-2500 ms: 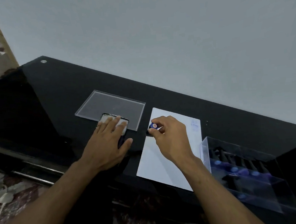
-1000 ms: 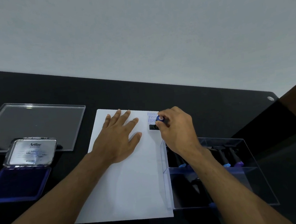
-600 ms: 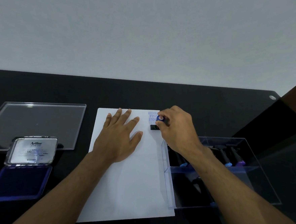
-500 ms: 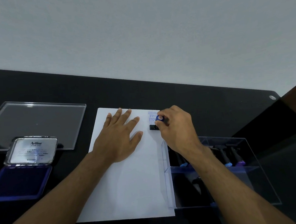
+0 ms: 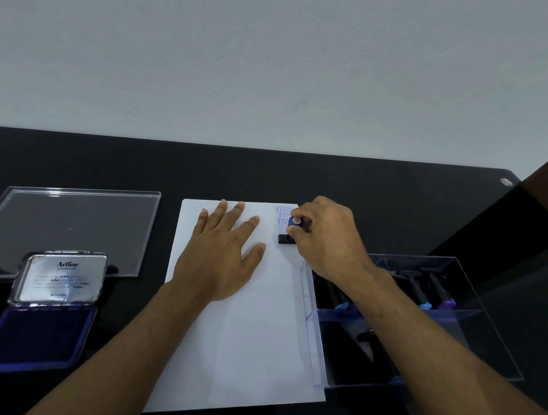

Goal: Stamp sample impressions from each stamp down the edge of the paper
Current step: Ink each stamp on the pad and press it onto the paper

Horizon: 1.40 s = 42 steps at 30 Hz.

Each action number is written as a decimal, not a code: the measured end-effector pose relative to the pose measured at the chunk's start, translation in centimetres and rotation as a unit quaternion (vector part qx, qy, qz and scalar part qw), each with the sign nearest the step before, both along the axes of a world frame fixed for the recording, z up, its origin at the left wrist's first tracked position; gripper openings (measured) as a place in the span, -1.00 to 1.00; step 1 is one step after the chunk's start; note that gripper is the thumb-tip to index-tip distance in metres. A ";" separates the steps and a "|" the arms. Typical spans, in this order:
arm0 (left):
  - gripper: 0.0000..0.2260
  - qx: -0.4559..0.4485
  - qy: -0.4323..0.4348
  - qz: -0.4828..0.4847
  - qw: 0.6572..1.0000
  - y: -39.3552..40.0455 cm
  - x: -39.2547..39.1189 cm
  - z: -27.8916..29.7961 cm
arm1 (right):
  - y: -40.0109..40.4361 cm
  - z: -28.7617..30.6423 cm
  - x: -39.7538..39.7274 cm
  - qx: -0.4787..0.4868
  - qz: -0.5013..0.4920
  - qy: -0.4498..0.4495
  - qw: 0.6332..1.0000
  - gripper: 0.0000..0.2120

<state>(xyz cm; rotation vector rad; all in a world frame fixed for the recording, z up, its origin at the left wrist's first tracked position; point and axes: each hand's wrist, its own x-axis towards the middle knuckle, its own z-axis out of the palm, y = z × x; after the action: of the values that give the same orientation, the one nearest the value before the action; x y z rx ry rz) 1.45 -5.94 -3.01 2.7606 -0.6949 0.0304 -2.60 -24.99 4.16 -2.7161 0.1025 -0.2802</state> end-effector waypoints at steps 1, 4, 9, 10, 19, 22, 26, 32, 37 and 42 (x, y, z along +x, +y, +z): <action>-0.22 0.000 0.001 0.000 1.000 0.0 0.0 0.0 | 0.0 0.1 0.0 -0.002 0.001 0.004 1.000 -0.80; -0.22 0.004 0.001 0.001 1.000 0.0 0.1 -0.1 | 0.1 0.1 0.1 0.000 -0.003 0.013 1.000 -0.80; -0.22 0.002 0.002 -0.001 1.000 0.1 0.0 -0.1 | 0.1 0.3 0.3 -0.008 -0.010 0.030 0.999 -0.87; -0.22 -0.001 0.002 -0.001 1.000 0.1 0.0 -0.1 | 0.2 0.4 0.4 -0.003 -0.013 0.043 0.999 -0.87; -0.23 -0.004 0.000 0.000 1.000 0.0 0.0 -0.1 | 0.2 0.9 1.0 0.031 -0.021 0.074 0.997 -0.92; -0.24 -0.001 0.000 -0.001 1.000 0.1 0.1 -0.2 | 0.3 0.8 1.0 0.032 -0.021 0.073 0.997 -0.92; -0.24 0.005 0.000 -0.001 1.000 0.1 0.1 -0.3 | 0.2 0.8 1.0 0.034 -0.017 0.072 0.997 -0.91; -0.22 0.005 0.004 -0.002 1.000 0.1 0.0 0.0 | 0.2 0.9 1.0 0.038 -0.016 0.071 0.997 -0.92; -0.23 0.004 -0.002 -0.003 1.000 0.1 0.1 -0.3 | 0.1 0.7 0.9 0.043 -0.017 0.076 0.996 -0.91; -0.21 0.004 -0.004 -0.003 1.000 0.1 0.1 -0.3 | 0.1 0.6 0.9 0.048 -0.015 0.074 0.996 -0.91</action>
<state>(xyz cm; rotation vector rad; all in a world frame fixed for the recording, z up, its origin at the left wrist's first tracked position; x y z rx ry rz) 1.57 -5.86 -3.31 2.7663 -0.7078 0.0363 -1.73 -24.88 4.74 -2.6382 0.1936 -0.0785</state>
